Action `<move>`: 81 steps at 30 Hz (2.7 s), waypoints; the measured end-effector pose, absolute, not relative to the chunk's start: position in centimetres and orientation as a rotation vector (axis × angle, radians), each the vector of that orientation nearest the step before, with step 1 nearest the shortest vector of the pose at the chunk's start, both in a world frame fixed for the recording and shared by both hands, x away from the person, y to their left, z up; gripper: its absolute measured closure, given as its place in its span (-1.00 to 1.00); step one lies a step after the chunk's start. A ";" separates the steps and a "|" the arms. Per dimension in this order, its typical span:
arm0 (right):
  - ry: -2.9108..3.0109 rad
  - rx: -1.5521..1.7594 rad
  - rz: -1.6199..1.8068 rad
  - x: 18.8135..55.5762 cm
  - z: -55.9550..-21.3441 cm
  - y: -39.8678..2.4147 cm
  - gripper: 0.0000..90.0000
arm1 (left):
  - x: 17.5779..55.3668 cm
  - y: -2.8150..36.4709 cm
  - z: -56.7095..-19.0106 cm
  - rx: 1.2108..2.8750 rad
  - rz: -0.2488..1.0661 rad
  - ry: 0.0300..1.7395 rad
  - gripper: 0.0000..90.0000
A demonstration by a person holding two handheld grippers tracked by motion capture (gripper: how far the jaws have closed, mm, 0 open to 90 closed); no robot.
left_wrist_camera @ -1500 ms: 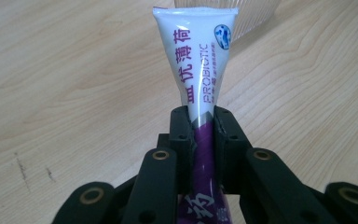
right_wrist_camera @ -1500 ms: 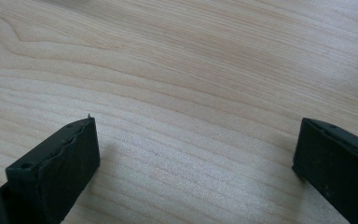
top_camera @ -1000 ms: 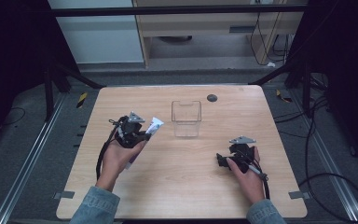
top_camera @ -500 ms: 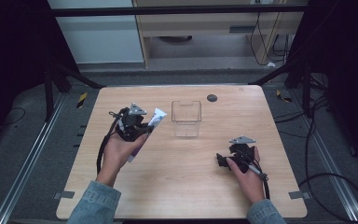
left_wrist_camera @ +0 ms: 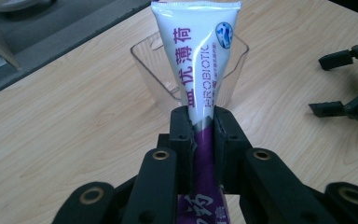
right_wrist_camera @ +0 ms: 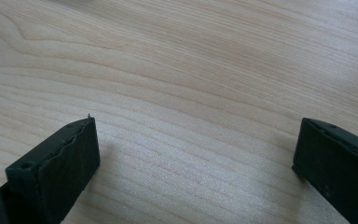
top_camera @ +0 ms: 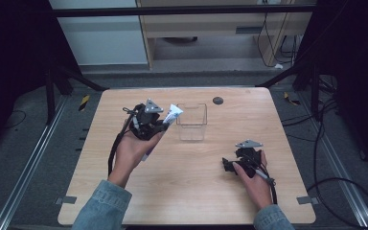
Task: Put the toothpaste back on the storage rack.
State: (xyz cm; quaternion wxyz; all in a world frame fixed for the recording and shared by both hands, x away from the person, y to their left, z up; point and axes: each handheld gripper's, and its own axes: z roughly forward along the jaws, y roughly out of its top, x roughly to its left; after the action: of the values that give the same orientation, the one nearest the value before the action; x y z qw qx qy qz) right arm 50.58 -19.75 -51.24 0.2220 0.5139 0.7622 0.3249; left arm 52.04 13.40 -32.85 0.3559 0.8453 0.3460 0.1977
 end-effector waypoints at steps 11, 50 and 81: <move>2.106 1.417 0.897 50.6 -51.3 -19.7 -0.99 | 52.6 11.3 -31.5 2.180 0.525 0.850 0.77; 2.113 1.411 0.894 50.6 -51.2 -19.8 -0.99 | 54.4 7.3 -29.8 2.095 0.528 0.767 0.79; 2.115 1.414 0.895 50.6 -51.2 -19.7 -0.99 | 59.2 6.8 -28.7 1.952 0.547 0.823 0.79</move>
State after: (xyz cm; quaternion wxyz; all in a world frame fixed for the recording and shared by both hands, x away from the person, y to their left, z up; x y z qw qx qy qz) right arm 50.56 -19.75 -51.22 0.2205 0.5114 0.7649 0.3237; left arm 59.24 6.78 -28.70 0.4590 0.7926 0.3344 0.2221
